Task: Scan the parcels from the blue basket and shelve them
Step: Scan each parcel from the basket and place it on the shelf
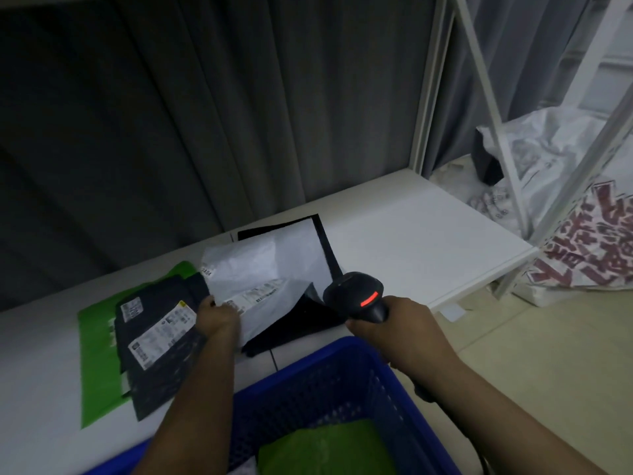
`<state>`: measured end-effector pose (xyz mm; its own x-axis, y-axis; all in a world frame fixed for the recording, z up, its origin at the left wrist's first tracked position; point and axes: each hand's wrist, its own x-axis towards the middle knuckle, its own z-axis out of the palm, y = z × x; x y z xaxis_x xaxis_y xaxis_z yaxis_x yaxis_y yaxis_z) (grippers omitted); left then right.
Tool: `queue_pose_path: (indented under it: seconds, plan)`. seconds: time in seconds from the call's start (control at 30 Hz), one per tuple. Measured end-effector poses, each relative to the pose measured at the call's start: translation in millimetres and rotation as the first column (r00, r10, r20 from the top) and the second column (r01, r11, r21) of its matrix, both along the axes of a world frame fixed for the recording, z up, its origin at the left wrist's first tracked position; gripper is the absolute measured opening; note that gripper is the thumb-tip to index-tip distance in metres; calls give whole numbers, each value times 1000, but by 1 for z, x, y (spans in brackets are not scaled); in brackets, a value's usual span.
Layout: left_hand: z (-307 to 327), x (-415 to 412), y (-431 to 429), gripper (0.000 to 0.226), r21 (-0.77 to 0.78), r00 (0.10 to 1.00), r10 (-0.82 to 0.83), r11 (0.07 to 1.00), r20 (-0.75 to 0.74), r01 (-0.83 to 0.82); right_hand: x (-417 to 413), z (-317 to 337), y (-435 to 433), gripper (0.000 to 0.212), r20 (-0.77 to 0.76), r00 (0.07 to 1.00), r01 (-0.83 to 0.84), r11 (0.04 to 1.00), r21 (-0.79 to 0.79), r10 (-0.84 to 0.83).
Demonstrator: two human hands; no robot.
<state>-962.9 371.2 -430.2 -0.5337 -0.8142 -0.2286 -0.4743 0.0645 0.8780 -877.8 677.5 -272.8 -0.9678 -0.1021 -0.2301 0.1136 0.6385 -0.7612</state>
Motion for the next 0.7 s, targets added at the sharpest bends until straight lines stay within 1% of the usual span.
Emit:
queue_pose_path:
  seconds: [0.07,0.1,0.13,0.17,0.2,0.27,0.33,0.4,0.43,0.47,0.5,0.57,0.63,0.7]
  plan:
    - [-11,0,0,50,-6,993,-113,994,-18,113,3,-1,-3,27,-15,1000,-23,999,23,23]
    - [-14,-1,2,56,-12,980,-200,980,-4,200,4,-2,-5,27,-22,999,-39,999,35,39]
    - [-18,-4,2,59,-46,955,-296,954,33,298,6,-3,-7,27,-28,998,-57,997,44,59]
    - [-21,-7,2,59,-103,916,-387,912,105,397,7,-4,-9,26,-34,996,-80,995,55,82]
    - [-22,-11,1,57,-191,864,-463,846,200,497,7,-5,-11,24,-40,993,-105,992,73,108]
    - [-22,-17,-1,53,-334,761,-538,687,364,646,6,-6,-12,24,-42,988,-140,984,110,145]
    - [-20,-14,1,50,-345,674,-582,582,456,736,4,-5,-11,24,-31,987,-153,980,129,158]
    - [-12,-5,4,39,-344,622,-617,520,482,782,2,-3,-7,26,-19,988,-150,979,141,154]
    - [-8,3,6,35,-319,609,-632,521,479,792,2,-1,-4,26,-11,989,-141,981,136,144]
    - [-3,12,10,34,-339,609,-647,506,459,793,2,-1,-2,26,-3,991,-129,983,128,130]
    - [5,25,18,35,-325,612,-664,519,430,791,2,0,1,29,0,992,-122,985,123,123]
    - [16,60,33,41,-353,624,-697,518,354,779,8,0,5,31,16,992,-128,985,120,126]
    - [15,103,43,43,-394,620,-731,500,286,771,21,-3,5,29,44,989,-148,981,128,143]
    - [8,153,48,39,-448,606,-744,456,282,769,38,-9,2,29,75,985,-166,976,141,156]
